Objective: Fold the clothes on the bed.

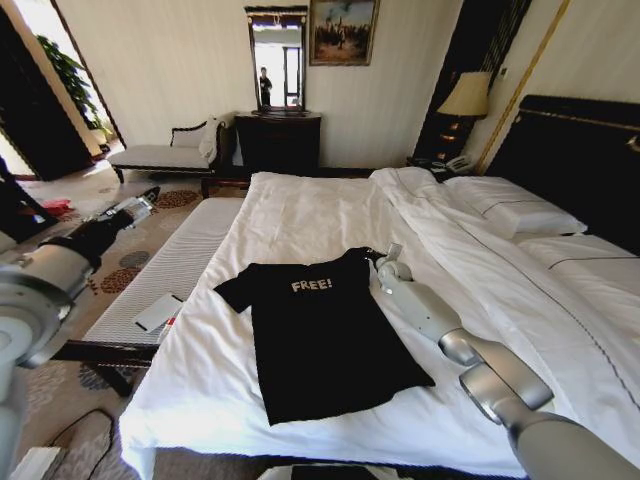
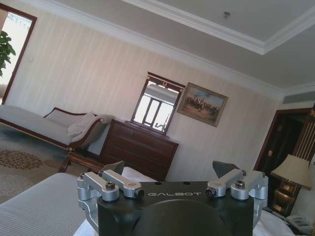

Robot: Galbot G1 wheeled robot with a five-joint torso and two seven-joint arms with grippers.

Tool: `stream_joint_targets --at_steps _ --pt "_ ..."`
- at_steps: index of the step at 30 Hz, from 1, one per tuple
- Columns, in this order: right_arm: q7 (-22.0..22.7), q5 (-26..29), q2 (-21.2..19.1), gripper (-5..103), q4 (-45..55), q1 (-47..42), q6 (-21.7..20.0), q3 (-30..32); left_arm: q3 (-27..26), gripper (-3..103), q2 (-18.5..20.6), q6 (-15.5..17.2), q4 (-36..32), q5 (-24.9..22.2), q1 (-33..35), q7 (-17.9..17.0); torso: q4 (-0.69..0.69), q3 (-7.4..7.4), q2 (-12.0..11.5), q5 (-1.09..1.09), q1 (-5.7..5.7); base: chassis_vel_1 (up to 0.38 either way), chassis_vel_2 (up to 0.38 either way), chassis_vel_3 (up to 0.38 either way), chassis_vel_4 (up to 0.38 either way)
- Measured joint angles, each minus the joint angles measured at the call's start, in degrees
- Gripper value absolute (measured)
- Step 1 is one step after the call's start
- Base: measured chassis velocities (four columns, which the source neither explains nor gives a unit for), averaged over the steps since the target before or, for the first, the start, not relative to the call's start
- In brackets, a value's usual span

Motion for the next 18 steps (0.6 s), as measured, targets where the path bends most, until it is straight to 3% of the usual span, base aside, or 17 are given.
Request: stream_joint_targets --at_steps 9,10,12,13,14,18 --pt "1.6 -5.0 -0.8 39 -2.3 0.8 -1.1 -0.6 -0.1 100 -0.2 -0.1 -0.3 0.3 0.5 0.1 -0.01 0.00 0.0 0.00 0.00 0.000 0.000 0.000 0.000" --pt "2.3 -3.7 -3.9 50 3.0 -0.8 -1.1 0.1 0.4 100 -0.7 -0.1 -0.3 0.7 0.5 0.1 -0.03 0.00 0.0 0.00 0.00 0.000 0.000 0.000 0.000" --pt "2.8 -1.4 -5.7 60 7.2 -2.3 -1.4 0.1 0.7 100 -0.8 -0.1 -0.3 1.0 0.5 0.1 -0.04 0.00 0.0 0.00 0.00 0.000 0.000 0.000 0.000" --pt "3.1 -0.2 -6.5 60 9.7 -3.4 -1.7 0.0 0.8 100 -0.9 -0.1 -0.3 1.1 0.5 0.2 -0.05 -0.01 0.0 -0.01 0.00 0.000 0.000 0.000 0.000" --pt "3.1 -0.2 -6.5 60 9.7 -3.4 -1.7 0.0 0.8 100 -0.9 -0.1 -0.3 1.1 0.5 0.2 -0.05 -0.01 0.0 -0.01 0.00 0.000 0.000 0.000 0.000" --pt "3.6 -1.3 -7.0 82 15.3 -7.4 -2.8 -1.9 1.2 100 -1.0 -0.1 -0.4 1.2 0.4 0.2 -0.01 0.00 0.0 0.00 -0.01 0.000 0.000 0.000 0.000"
